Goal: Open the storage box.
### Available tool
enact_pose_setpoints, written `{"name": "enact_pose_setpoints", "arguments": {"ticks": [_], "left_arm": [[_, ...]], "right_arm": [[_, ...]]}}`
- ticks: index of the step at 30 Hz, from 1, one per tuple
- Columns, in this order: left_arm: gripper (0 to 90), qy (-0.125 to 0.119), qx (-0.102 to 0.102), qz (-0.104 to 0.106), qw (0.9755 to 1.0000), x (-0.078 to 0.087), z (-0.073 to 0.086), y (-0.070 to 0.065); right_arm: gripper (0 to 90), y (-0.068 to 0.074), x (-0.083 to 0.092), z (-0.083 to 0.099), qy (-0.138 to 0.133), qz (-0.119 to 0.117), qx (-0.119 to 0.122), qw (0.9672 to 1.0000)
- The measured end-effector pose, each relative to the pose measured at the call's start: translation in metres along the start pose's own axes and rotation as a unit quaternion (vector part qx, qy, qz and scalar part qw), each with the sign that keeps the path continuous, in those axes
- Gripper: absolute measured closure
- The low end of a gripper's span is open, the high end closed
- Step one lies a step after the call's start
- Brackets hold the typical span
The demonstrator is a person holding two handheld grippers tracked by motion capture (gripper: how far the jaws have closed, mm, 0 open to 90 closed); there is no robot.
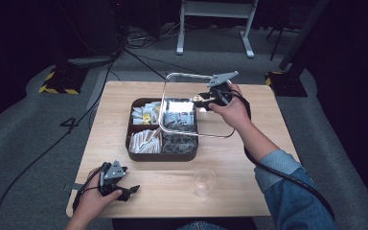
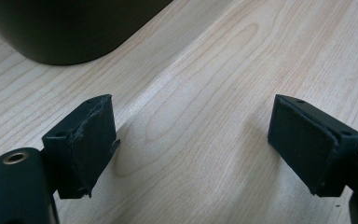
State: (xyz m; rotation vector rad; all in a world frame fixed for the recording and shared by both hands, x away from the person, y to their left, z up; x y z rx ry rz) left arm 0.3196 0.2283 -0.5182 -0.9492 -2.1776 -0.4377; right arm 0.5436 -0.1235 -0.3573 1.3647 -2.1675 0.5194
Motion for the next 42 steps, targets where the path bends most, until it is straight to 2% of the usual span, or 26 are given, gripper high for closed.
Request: {"name": "enact_pose_setpoints", "arguments": {"ticks": [13,19,26,30,32,34,40,42], "left_arm": [[15.7,-0.001,0.000,0.000,1.0000,0.000,0.000,0.000],[15.7,-0.001,0.003,0.002,1.0000,0.000,0.000,0.000],[15.7,-0.001,0.001,0.000,1.0000,0.000,0.000,0.000],[15.7,-0.001,0.000,0.000,1.0000,0.000,0.000,0.000],[15.7,0.000,0.000,-0.001,1.0000,0.000,0.000,0.000],[15.7,0.000,0.000,-0.001,1.0000,0.000,0.000,0.000],[15.6,0.000,-0.001,-0.001,1.0000,0.000,0.000,0.000],[15.6,0.000,-0.001,0.000,1.0000,0.000,0.000,0.000]], "right_arm": [[58.9,-0.022,0.034,0.024,0.001,0.007,-0.018,0.9998],[58.9,-0.034,0.050,0.044,0.007,0.011,-0.032,0.9994],[58.9,-0.052,0.072,0.074,0.013,0.028,-0.053,0.9981],[58.9,-0.057,0.078,0.083,0.020,0.037,-0.060,0.9973],[58.9,-0.064,0.083,0.095,0.024,0.044,-0.071,0.9962],[58.9,-0.065,0.084,0.098,0.024,0.046,-0.074,0.9959],[58.9,-0.075,0.090,0.125,0.031,0.057,-0.093,0.9936],[58.9,-0.076,0.090,0.128,0.032,0.058,-0.096,0.9932]]}}
Point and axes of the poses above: each handheld gripper's, and its own axes: x roughly backward along the jaws, z roughly out of its underside, y roughly to its left, the point moved 2 cm from there along -x, roughly forward along the jaws, and after that the axes turned 4 degrees about -z, right-handed, at the moved point
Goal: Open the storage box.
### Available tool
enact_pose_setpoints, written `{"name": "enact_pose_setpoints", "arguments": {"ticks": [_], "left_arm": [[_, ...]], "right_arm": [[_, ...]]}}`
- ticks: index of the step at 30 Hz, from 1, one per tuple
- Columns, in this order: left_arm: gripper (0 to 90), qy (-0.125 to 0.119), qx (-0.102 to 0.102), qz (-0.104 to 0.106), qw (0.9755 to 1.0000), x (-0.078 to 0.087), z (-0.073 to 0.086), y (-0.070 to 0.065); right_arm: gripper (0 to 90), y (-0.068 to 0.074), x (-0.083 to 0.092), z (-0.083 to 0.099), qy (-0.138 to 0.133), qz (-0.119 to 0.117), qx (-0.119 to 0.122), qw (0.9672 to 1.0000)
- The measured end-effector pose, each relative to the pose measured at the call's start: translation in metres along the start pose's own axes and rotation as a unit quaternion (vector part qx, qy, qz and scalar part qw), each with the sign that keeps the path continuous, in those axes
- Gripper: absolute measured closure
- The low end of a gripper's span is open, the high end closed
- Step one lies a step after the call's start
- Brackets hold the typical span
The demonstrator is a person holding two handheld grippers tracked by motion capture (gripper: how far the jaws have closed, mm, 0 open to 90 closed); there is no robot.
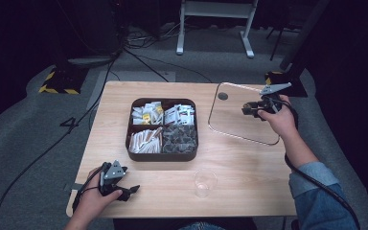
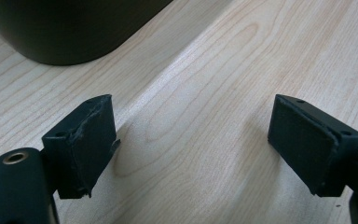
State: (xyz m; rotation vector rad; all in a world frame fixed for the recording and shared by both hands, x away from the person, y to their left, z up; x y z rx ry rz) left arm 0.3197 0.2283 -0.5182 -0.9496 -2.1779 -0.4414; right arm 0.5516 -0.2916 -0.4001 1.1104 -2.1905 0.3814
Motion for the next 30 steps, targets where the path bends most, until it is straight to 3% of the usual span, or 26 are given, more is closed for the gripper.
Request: {"name": "enact_pose_setpoints", "arguments": {"ticks": [4,18,27,30], "left_arm": [[15.6,0.000,-0.001,0.002,1.0000,0.000,0.000,0.000],[15.6,0.000,-0.002,0.003,1.0000,0.000,0.000,0.001],[15.4,0.000,-0.002,0.003,1.0000,0.000,0.000,0.001],[15.4,0.000,-0.001,0.002,1.0000,0.000,0.000,0.000]], "right_arm": [[58.9,-0.011,-0.004,0.020,0.007,0.007,-0.018,0.9998],[58.9,-0.026,-0.020,0.060,0.014,0.026,-0.063,0.9976],[58.8,-0.028,-0.030,0.076,0.025,0.029,-0.076,0.9964],[58.9,-0.028,-0.033,0.079,0.028,0.029,-0.070,0.9967]]}}
Point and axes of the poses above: each handheld gripper's, and its own axes: x roughly backward along the jaws, z roughly out of its underside, y roughly to its left, the point moved 2 cm from there along -x, roughly forward along the jaws, and after that the axes turned 4 degrees about -z, right-handed, at the moved point
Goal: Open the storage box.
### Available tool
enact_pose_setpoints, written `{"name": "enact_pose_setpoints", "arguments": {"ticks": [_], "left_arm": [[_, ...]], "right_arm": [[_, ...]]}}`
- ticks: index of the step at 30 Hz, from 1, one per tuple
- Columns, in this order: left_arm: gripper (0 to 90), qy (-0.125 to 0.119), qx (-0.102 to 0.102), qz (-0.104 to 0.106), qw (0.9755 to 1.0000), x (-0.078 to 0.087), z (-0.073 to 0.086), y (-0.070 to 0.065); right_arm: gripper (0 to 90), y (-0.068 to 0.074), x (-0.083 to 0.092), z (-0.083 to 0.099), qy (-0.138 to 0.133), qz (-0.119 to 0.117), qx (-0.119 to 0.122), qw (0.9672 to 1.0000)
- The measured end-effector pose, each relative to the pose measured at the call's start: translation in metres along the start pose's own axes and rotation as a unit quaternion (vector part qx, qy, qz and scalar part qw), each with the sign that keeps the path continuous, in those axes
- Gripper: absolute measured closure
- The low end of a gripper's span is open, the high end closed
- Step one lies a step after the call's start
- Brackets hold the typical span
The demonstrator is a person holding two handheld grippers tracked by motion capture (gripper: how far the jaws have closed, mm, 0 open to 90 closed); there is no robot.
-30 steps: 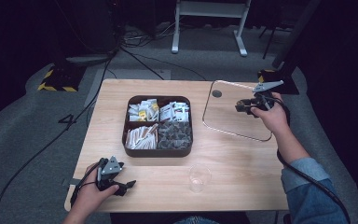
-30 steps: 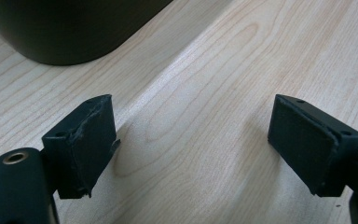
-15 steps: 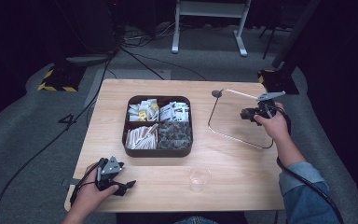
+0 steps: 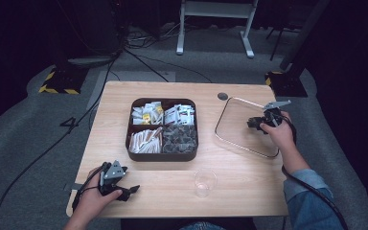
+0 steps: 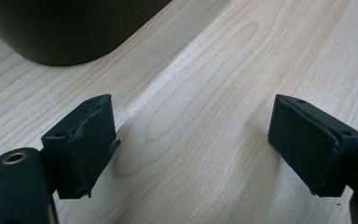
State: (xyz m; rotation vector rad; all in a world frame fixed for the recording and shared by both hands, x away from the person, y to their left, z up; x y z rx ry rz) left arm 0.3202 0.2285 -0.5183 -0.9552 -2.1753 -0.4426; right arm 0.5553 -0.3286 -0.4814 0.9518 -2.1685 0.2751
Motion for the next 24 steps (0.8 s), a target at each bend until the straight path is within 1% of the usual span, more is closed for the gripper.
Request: {"name": "enact_pose_setpoints", "arguments": {"ticks": [3,6,11,15,16,17,19,22,24], "left_arm": [[15.4,0.000,0.000,0.001,1.0000,0.000,0.000,0.000],[15.4,0.001,-0.001,0.000,1.0000,0.000,0.000,0.000],[15.3,0.000,-0.001,0.000,1.0000,0.000,0.000,0.000],[15.2,0.001,-0.001,0.001,1.0000,0.000,0.000,0.000],[15.2,0.001,-0.001,0.001,1.0000,0.000,0.000,0.000],[15.2,0.001,-0.001,0.001,1.0000,0.000,0.000,0.000],[15.2,0.001,-0.001,0.001,1.0000,0.000,0.000,0.000],[15.1,0.001,-0.002,0.002,1.0000,0.000,0.000,0.001],[15.1,0.001,-0.004,0.004,1.0000,0.000,0.000,0.001]], "right_arm": [[58.9,0.001,-0.003,0.003,0.004,0.000,0.003,1.0000],[58.9,0.002,-0.005,0.006,0.004,-0.001,-0.001,1.0000],[58.8,0.002,-0.007,0.010,0.004,0.000,-0.001,1.0000],[58.8,0.003,-0.009,0.014,0.014,0.003,-0.007,0.9999],[58.8,0.003,-0.009,0.015,0.012,0.004,-0.006,0.9999],[58.8,0.003,-0.009,0.015,0.008,0.004,-0.012,0.9999],[58.7,0.003,-0.009,0.016,0.005,0.006,-0.015,0.9999],[58.2,0.003,-0.009,0.016,0.006,0.007,-0.019,0.9998],[50.3,0.003,-0.009,0.016,0.001,0.009,-0.032,0.9995]]}}
Point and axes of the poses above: each handheld gripper's, and its own axes: x roughly backward along the jaws, z roughly out of its underside, y roughly to its left, the point moved 2 cm from there along -x, roughly forward along the jaws, and after that the axes turned 4 degrees about -z, right-handed, at the moved point
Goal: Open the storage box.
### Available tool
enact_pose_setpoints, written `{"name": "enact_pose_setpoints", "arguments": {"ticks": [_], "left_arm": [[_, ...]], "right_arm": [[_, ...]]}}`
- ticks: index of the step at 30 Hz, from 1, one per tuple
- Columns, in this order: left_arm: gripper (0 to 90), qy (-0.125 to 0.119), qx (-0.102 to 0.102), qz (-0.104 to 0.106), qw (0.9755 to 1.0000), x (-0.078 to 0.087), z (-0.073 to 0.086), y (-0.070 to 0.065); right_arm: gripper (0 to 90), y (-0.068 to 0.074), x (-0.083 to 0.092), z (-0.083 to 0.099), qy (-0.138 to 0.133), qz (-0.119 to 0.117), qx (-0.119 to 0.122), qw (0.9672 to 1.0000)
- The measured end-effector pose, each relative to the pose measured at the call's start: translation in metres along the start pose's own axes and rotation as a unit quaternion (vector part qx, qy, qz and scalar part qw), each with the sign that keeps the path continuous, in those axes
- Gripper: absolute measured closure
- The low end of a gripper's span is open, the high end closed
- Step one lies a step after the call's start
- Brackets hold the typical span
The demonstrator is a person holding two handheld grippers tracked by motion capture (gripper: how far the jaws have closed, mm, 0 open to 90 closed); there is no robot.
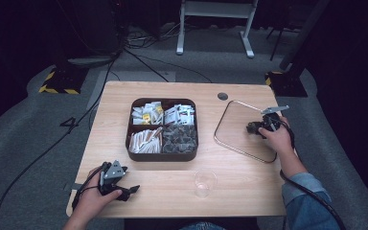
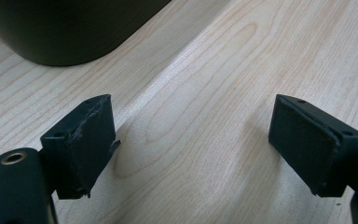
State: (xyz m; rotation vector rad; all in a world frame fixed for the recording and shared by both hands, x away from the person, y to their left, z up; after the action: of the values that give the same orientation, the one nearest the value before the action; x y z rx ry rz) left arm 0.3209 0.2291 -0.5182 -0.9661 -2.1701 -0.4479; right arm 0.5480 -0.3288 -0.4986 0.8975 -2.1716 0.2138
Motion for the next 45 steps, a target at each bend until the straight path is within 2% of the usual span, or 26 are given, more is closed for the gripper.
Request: {"name": "enact_pose_setpoints", "arguments": {"ticks": [2,3,4,10,15,18,24,27,28,33,36,39,43,44,45], "left_arm": [[15.1,0.000,-0.002,0.002,1.0000,0.000,0.000,0.001],[15.1,-0.001,-0.002,0.003,1.0000,0.000,0.000,0.001],[15.1,0.000,-0.002,0.003,1.0000,0.000,0.000,0.002],[14.8,0.001,-0.003,0.000,1.0000,-0.002,-0.002,0.003],[14.8,0.001,0.000,-0.001,1.0000,-0.004,-0.004,0.005],[15.1,0.001,0.000,0.000,1.0000,-0.004,-0.004,0.005],[15.5,-0.004,0.010,0.008,0.9999,-0.004,-0.005,0.008],[15.1,0.000,-0.003,0.001,1.0000,-0.005,-0.005,0.007],[15.2,-0.001,-0.002,0.002,1.0000,-0.005,-0.005,0.007],[15.2,-0.001,-0.001,0.002,1.0000,-0.005,-0.005,0.007],[15.2,-0.001,0.000,0.003,1.0000,-0.005,-0.005,0.007],[15.0,0.000,-0.004,0.002,1.0000,-0.005,-0.005,0.007],[14.5,0.001,-0.002,0.000,1.0000,-0.006,-0.006,0.007],[14.2,0.001,-0.002,0.000,1.0000,-0.006,-0.006,0.007],[14.2,0.001,-0.001,0.000,1.0000,-0.006,-0.006,0.007]], "right_arm": [[40.9,0.002,0.003,-0.002,-0.008,0.017,-0.016,0.9997],[40.9,0.002,0.003,-0.002,-0.008,0.017,-0.016,0.9997],[37.8,0.004,0.007,-0.004,-0.019,0.021,-0.019,0.9994],[36.8,0.008,0.018,-0.010,-0.042,0.023,-0.021,0.9986],[37.2,0.018,0.025,-0.018,-0.060,0.018,-0.011,0.9980],[37.9,0.030,0.030,-0.027,-0.071,0.006,-0.001,0.9975],[38.5,0.042,0.032,-0.039,-0.074,-0.007,0.010,0.9972],[38.6,0.050,0.032,-0.048,-0.077,-0.016,0.020,0.9967],[38.9,0.055,0.032,-0.054,-0.079,-0.021,0.024,0.9963],[39.7,0.066,0.032,-0.064,-0.082,-0.030,0.039,0.9955],[43.9,0.073,0.032,-0.069,-0.074,-0.040,0.039,0.9957],[44.2,0.080,0.031,-0.074,-0.074,-0.048,0.044,0.9951],[43.2,0.099,0.029,-0.085,-0.080,-0.064,0.065,0.9926],[43.1,0.109,0.027,-0.091,-0.082,-0.074,0.077,0.9909],[43.1,0.109,0.027,-0.091,-0.082,-0.074,0.077,0.9909]]}}
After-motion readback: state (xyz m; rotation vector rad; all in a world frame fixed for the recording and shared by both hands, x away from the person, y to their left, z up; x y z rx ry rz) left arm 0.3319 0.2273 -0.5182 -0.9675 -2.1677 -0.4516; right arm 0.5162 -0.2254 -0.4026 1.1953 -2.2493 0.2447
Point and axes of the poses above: each handheld gripper's, and its own axes: x roughly backward along the jaws, z roughly out of its underside, y roughly to its left, the point moved 2 cm from there along -x, roughly forward along the jaws, and after that the axes turned 4 degrees about -z, right-handed, at the moved point
